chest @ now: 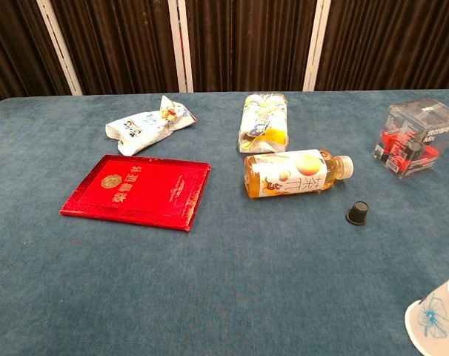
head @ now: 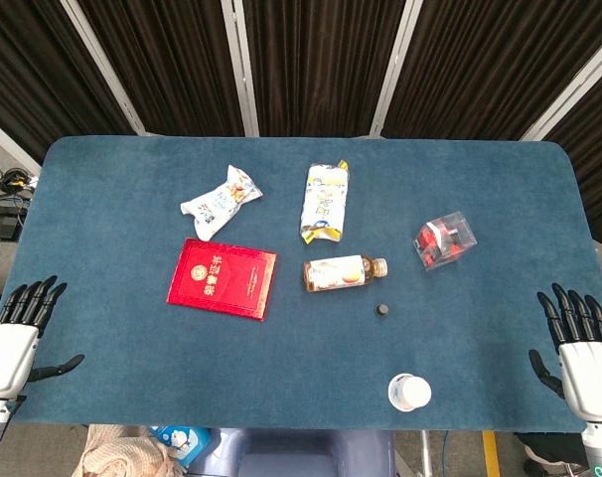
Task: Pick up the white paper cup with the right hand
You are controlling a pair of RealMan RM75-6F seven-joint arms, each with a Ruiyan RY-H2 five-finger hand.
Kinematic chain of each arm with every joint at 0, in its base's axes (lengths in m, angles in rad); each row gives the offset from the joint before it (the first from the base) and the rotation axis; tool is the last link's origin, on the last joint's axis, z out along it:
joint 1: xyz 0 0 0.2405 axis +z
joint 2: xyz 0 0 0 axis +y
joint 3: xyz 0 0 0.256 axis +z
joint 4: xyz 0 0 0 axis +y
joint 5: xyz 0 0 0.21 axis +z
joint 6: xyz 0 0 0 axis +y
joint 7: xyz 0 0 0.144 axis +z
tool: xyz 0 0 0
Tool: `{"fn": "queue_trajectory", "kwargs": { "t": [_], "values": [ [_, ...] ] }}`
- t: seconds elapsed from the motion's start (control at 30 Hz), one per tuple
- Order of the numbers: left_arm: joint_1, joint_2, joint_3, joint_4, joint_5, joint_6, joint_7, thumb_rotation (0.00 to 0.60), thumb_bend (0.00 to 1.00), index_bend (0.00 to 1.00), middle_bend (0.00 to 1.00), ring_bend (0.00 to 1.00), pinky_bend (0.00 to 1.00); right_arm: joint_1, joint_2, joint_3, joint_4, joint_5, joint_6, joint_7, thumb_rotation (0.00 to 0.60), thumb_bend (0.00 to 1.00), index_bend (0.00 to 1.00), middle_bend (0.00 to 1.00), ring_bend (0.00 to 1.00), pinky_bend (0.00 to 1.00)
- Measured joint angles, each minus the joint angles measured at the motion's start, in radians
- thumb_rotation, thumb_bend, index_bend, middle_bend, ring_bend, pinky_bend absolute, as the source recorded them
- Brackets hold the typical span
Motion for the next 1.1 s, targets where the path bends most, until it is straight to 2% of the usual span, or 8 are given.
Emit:
{"fn": "queue_trajectory", "kwargs": {
  "t": [0.27, 0.57, 0.87, 1.1],
  "values": [
    [0.0, 0.0, 0.0, 0.0, 0.0, 0.001, -0.001, 0.6, 0.0, 0.0, 0.0, 0.0, 0.0, 0.002, 0.002, -0.006, 0.0, -0.02, -0.004, 0.012, 0.6, 0.35, 0.0, 0.0, 0.0, 0.06],
    [-0.002, -0.003, -0.003, 0.004, -0.007, -0.004, -0.005, 0.6, 0.0, 0.0, 0.0, 0.0, 0.0, 0.042, 0.025, -0.047, 0.031, -0.154, -0.025, 0.142, 0.6, 0.31, 0.0, 0.0, 0.0, 0.06],
    [-0.006, -0.004, -0.008, 0.005, -0.023, -0.017, -0.008, 0.6, 0.0, 0.0, 0.0, 0.0, 0.0, 0.16, 0.063, -0.133, 0.08, -0.377, -0.111, 0.296, 0.6, 0.31, 0.0, 0.0, 0.0, 0.09],
    [-0.004, -0.004, -0.005, -0.004, -0.022, -0.016, 0.006, 0.6, 0.0, 0.0, 0.0, 0.0, 0.0, 0.22, 0.068, -0.206, 0.019, -0.454, -0.248, 0.259, 0.6, 0.31, 0.0, 0.0, 0.0, 0.11]
  ]
}}
